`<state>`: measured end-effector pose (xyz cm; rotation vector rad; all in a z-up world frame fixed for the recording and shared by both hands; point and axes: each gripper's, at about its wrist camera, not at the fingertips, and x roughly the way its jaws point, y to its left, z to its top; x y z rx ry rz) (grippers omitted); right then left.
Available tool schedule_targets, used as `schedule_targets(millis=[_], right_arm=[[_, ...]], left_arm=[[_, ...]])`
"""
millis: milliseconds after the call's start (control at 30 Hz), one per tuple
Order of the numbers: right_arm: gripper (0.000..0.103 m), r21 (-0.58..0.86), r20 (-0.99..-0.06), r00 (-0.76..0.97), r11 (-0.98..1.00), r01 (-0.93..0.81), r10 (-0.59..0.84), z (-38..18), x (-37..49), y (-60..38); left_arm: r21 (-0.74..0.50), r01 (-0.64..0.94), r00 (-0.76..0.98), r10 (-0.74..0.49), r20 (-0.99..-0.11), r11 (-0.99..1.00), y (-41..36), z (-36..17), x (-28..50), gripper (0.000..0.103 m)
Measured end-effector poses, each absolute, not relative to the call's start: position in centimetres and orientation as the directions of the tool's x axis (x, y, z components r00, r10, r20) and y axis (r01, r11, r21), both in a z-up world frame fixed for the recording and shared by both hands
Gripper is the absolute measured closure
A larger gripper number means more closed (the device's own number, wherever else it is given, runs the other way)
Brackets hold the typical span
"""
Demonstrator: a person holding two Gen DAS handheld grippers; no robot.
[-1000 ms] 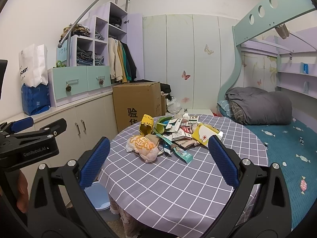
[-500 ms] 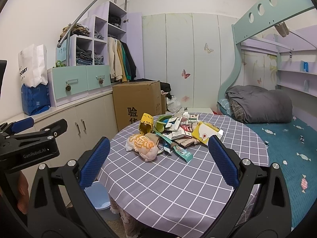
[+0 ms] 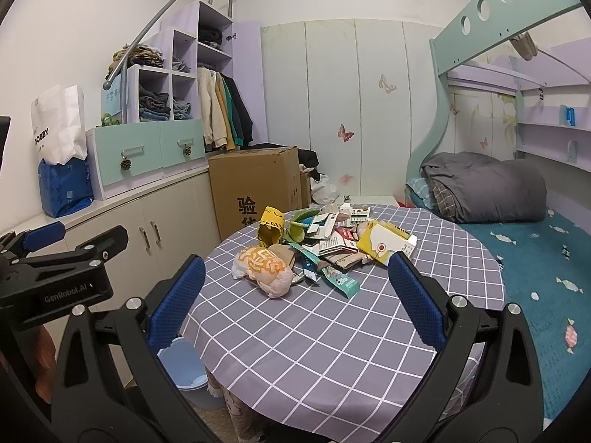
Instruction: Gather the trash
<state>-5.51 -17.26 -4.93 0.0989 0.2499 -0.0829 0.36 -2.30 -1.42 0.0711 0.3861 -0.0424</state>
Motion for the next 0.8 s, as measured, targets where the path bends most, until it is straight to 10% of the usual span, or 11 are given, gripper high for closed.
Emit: schedule_targets(millis=[800], right_arm=[[0.006,0.222,-0.454,0.891,0.97,0.094,0.017,-8.8,0.6,-21.5]], left_arm=[[0.078,0.127,0.845,-0.067,-0.531,0.989,-4.8,-6.9,6.0,0.004]])
